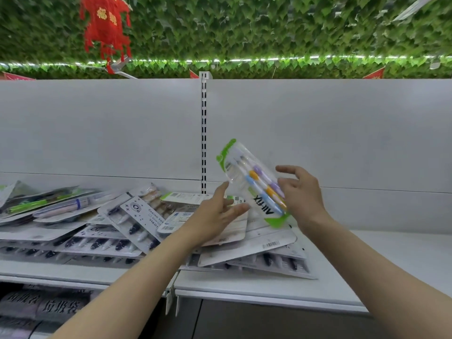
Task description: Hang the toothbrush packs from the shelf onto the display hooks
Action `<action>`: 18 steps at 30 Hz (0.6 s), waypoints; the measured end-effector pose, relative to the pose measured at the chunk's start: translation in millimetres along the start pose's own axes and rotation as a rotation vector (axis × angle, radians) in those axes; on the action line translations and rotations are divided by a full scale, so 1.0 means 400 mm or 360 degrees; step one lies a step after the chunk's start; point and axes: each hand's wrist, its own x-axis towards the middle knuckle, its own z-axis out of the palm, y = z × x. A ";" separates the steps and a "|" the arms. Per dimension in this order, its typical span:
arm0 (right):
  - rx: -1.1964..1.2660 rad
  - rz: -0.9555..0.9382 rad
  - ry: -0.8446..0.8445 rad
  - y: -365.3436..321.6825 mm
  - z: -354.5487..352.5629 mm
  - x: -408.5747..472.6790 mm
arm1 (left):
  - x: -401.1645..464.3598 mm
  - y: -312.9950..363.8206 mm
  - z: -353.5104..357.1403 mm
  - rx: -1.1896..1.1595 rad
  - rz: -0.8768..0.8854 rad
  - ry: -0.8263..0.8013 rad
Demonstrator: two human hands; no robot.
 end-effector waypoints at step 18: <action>0.0572 0.0357 -0.0194 0.069 0.000 0.068 | 0.101 -0.123 -0.074 0.0295 -0.0104 0.0264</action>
